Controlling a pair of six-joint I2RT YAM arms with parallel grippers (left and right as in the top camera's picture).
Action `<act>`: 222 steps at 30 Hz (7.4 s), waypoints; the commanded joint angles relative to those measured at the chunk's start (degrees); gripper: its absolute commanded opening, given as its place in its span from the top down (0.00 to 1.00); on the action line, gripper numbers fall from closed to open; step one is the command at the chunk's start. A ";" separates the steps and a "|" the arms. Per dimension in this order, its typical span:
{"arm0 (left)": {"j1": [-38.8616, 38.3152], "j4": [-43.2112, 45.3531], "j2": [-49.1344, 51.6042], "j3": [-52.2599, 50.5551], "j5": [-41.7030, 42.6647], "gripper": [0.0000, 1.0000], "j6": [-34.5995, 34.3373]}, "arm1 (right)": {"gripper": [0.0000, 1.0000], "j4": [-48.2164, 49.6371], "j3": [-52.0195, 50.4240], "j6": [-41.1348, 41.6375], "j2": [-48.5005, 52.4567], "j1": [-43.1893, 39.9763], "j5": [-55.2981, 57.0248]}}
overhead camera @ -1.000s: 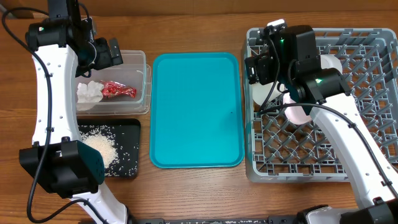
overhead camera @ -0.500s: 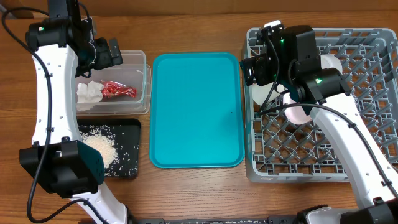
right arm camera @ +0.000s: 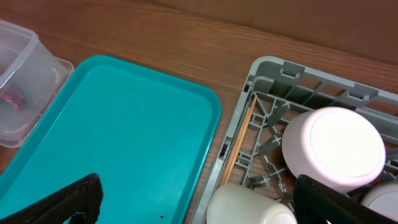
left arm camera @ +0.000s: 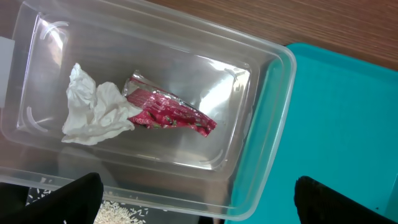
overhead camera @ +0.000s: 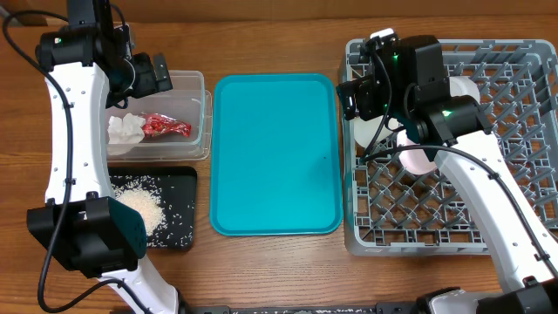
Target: Sort waste into correct bins and load items into the dishwasher
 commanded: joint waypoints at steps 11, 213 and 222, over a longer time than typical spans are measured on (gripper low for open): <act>-0.28 -0.13 -0.74 0.74 -0.46 0.00 -0.37 | 0.00 0.35 0.04 0.63 -0.02 0.04 -0.52; -2.78 69.51 -110.38 -113.96 6.60 0.00 15.10 | 0.00 35.85 -80.50 10.69 -87.01 -8.48 0.20; -4.11 69.31 -110.38 -113.96 5.09 0.00 21.20 | 0.00 35.85 -80.50 10.69 -87.01 -8.48 0.20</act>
